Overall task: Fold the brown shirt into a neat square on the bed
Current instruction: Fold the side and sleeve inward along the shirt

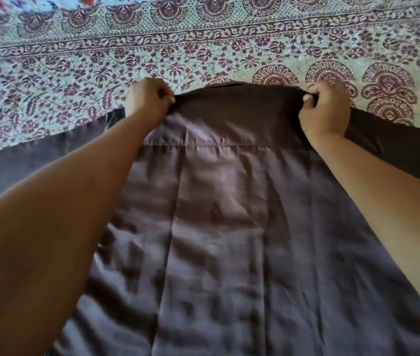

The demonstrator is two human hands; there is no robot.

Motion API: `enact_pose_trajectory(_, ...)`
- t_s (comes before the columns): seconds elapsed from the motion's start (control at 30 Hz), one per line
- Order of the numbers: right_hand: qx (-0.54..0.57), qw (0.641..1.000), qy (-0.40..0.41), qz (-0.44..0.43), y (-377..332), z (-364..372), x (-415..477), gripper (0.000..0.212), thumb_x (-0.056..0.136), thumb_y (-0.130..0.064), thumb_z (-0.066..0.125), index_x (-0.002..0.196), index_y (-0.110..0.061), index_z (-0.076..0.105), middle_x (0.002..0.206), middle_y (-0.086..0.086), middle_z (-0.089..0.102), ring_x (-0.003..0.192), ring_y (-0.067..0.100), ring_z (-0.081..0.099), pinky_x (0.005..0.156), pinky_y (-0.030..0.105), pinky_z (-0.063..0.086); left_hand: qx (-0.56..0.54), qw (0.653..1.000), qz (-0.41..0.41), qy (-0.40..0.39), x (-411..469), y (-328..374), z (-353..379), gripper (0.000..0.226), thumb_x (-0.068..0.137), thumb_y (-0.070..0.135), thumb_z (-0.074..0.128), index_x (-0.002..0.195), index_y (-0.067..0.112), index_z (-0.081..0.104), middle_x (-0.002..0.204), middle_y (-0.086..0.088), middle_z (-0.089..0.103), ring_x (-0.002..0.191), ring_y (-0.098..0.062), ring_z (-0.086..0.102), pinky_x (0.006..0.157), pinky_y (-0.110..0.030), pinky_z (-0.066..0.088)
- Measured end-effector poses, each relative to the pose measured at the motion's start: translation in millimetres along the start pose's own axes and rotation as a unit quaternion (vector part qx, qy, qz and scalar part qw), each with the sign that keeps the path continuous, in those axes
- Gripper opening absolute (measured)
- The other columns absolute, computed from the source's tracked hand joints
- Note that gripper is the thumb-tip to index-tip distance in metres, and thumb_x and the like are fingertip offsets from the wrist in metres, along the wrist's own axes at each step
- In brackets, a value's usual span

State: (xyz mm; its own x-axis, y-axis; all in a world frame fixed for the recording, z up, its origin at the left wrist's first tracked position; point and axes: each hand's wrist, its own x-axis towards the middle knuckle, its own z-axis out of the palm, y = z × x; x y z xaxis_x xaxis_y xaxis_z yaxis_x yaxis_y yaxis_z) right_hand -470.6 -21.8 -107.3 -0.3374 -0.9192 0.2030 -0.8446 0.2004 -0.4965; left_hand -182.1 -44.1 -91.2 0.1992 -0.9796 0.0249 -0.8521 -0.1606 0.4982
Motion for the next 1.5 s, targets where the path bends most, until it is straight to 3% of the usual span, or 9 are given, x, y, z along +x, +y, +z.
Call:
enact_pose_trajectory(0.17,0.018,0.993,0.053,-0.104,-5,2,-52,0.039,0.087,-0.021,0.045,0.124,-0.006,0.051,0.134,0.017,0.045,0.12,0.032,0.047,0.09,0.04,0.038,0.004,0.993,0.039,0.113,-57,0,9,0.027,0.089,0.018,0.046,0.112,0.02,0.06,0.121,-0.007,0.057,0.103,-0.029,0.056,0.076,-0.034,0.041)
enact_pose_trajectory(0.3,-0.066,0.968,-0.078,-0.231,-3,0,-126,0.056,0.093,-0.038,0.032,0.142,-0.011,0.034,0.151,0.014,0.029,0.138,0.029,0.03,0.109,0.045,0.024,0.117,0.962,0.238,-0.07,-123,-7,24,0.059,0.092,0.048,0.023,0.144,0.023,0.031,0.153,-0.002,0.029,0.141,-0.02,0.026,0.113,-0.041,0.017)
enact_pose_trajectory(0.4,-0.131,0.959,-0.146,-0.206,11,-2,-138,0.067,0.09,-0.049,0.018,0.148,-0.017,0.016,0.155,0.013,0.015,0.142,0.026,0.019,0.114,0.045,0.013,0.198,0.964,0.143,-0.102,-122,-59,11,0.064,0.094,0.055,0.016,0.149,0.024,0.011,0.158,0.003,0.007,0.146,-0.015,0.005,0.117,-0.039,-0.001)
enact_pose_trajectory(0.53,-0.147,0.967,-0.148,-0.148,9,-7,-133,0.074,0.087,-0.05,0.013,0.147,-0.008,0.015,0.155,0.017,0.013,0.142,0.03,0.017,0.115,0.048,0.011,0.199,0.975,-0.084,-0.056,-117,-109,-40,0.059,0.099,0.045,0.024,0.15,0.017,0.012,0.159,-0.002,0.005,0.146,-0.018,0.003,0.118,-0.044,-0.002)
enact_pose_trajectory(0.77,-0.142,0.946,-0.197,-0.217,-7,-40,-256,0.066,0.092,-0.048,0.023,0.146,-0.009,0.024,0.153,0.014,0.022,0.14,0.029,0.024,0.113,0.046,0.014,0.18,0.955,0.192,-0.141,-270,-52,-11,0.057,0.092,0.049,0.027,0.143,0.024,0.035,0.152,-0.003,0.031,0.138,-0.022,0.033,0.112,-0.047,0.021)
enact_pose_trajectory(1.03,-0.177,0.952,-0.213,-0.134,9,-53,-278,0.072,0.09,-0.052,0.014,0.146,-0.007,0.023,0.153,0.017,0.019,0.141,0.032,0.02,0.113,0.048,0.011,0.162,0.965,-0.197,-0.067,-309,-139,-70,0.058,0.099,0.045,0.02,0.15,0.023,0.004,0.159,0.002,-0.002,0.146,-0.015,-0.002,0.117,-0.047,-0.005)
enact_pose_trajectory(1.1,-0.167,0.955,-0.213,-0.119,6,-60,-293,0.072,0.09,-0.05,0.015,0.146,-0.006,0.023,0.153,0.017,0.02,0.141,0.032,0.021,0.113,0.048,0.011,0.167,0.97,-0.167,-0.056,-331,-127,-71,0.059,0.098,0.046,0.017,0.15,0.02,0.005,0.158,0.0,-0.002,0.146,-0.015,-0.002,0.117,-0.045,-0.006)
enact_pose_trajectory(1.27,-0.168,0.95,-0.218,-0.148,29,-90,-357,0.065,0.091,-0.045,0.025,0.144,-0.007,0.03,0.151,0.016,0.027,0.137,0.032,0.031,0.11,0.045,0.015,0.173,0.965,0.123,-0.152,-415,-71,-40,0.06,0.092,0.049,0.032,0.144,0.02,0.033,0.152,-0.003,0.029,0.139,-0.02,0.031,0.112,-0.044,0.015)
enact_pose_trajectory(1.5,-0.194,0.965,-0.163,-0.074,89,-128,-370,0.065,0.092,-0.043,0.022,0.144,-0.004,0.026,0.151,0.021,0.024,0.138,0.036,0.027,0.111,0.051,0.016,0.194,0.968,-0.134,-0.086,-402,-135,-68,0.063,0.093,0.052,0.015,0.149,0.024,0.01,0.158,0.002,0.01,0.145,-0.017,0.008,0.116,-0.046,-0.002)
